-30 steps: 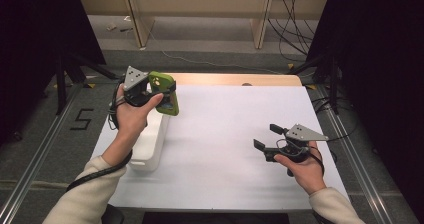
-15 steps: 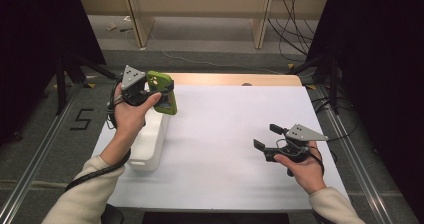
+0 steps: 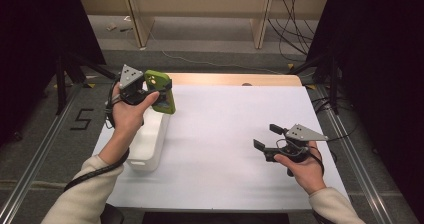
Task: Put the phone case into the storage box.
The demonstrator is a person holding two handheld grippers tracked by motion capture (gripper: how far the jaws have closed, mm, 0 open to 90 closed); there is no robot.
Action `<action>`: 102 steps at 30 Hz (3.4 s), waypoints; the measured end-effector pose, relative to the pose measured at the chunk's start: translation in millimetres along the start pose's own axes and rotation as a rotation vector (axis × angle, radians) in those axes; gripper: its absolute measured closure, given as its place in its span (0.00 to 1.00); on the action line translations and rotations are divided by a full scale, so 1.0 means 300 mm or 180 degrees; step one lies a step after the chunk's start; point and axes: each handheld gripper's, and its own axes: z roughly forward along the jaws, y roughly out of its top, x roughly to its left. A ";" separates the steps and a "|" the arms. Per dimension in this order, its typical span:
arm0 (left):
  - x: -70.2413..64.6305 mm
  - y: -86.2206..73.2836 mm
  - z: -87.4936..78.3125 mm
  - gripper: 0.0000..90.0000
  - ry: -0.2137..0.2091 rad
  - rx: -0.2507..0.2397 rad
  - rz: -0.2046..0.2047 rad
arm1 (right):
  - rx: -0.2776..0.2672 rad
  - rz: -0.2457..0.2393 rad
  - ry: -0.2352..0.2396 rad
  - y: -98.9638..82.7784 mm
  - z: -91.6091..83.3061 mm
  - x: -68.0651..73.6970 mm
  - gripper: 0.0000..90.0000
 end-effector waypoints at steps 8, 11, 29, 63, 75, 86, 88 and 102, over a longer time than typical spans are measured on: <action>0.006 0.002 -0.002 0.18 0.0019 -0.0003 0.0009 | -0.0001 -0.0003 0.0004 -0.001 0.001 0.000 0.17; 0.008 0.002 -0.002 0.18 0.0026 -0.0002 0.0008 | -0.0002 0.0001 0.0004 -0.001 0.000 0.000 0.17; 0.029 0.004 -0.006 0.18 0.0083 -0.0007 0.0007 | -0.0002 -0.0003 0.0010 -0.002 0.002 -0.002 0.17; 0.064 0.006 -0.010 0.18 0.0166 -0.0013 -0.0015 | 0.0001 -0.0003 0.0011 -0.003 0.002 -0.003 0.17; 0.076 0.006 -0.012 0.18 0.0186 -0.0007 -0.0026 | 0.0005 -0.0003 0.0015 -0.003 0.002 -0.002 0.17; 0.081 0.003 -0.009 0.18 0.0200 0.0004 -0.0039 | 0.0006 -0.0001 0.0014 -0.003 0.002 -0.003 0.17; 0.083 0.003 -0.009 0.18 0.0204 0.0003 -0.0042 | 0.0004 -0.0003 0.0017 -0.003 0.002 -0.003 0.17; 0.095 -0.002 -0.007 0.18 0.0233 0.0019 -0.0041 | 0.0018 0.0004 0.0015 -0.004 0.002 -0.003 0.17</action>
